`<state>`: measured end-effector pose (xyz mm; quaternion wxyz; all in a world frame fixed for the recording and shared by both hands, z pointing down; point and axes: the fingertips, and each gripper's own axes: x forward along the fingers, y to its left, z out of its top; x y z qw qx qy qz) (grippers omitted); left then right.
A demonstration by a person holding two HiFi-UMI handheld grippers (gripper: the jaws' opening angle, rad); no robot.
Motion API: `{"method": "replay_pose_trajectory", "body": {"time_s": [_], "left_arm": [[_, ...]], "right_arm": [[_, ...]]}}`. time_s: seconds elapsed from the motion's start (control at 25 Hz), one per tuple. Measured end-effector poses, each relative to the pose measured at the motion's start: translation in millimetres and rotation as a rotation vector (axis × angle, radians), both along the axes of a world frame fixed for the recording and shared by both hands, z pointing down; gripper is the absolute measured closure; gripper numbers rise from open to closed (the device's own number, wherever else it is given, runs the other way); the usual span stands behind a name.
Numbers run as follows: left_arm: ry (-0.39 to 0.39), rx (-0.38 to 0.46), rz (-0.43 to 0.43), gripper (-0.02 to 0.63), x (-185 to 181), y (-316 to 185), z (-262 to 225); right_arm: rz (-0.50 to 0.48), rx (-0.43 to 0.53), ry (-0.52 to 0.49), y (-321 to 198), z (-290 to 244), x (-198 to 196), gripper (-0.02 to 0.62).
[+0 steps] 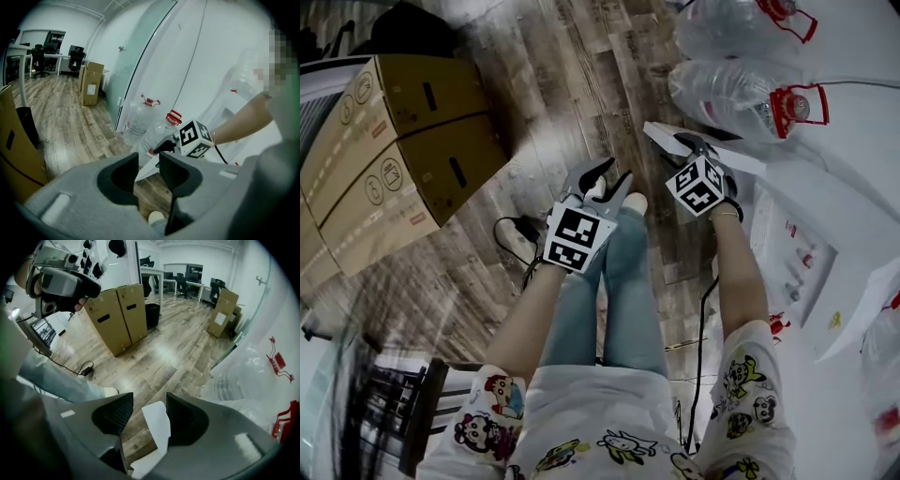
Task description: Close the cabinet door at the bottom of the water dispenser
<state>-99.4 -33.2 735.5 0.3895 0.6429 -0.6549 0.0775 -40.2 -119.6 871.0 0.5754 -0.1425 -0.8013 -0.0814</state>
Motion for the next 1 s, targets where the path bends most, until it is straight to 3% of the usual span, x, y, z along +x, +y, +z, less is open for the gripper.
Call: {"method": "replay_pose_trajectory", "body": {"time_s": [0.44,0.56,1.0], "left_arm": [[0.027,-0.007,0.023,0.469,-2.4,2.7,11.6],[0.028,-0.005,0.023,0.469,-5.8,1.7,12.3],[0.034,0.010,0.097,0.469,2.0,-2.3,14.7]], "right_arm": [[-0.117,0.109,0.130,-0.7,30.7,7.7,0.388],[-0.118,0.130,0.132,0.5,31.4,10.5,0.414],[-0.073,0.129,0.138,32.7,32.3,38.7,0.407]]}}
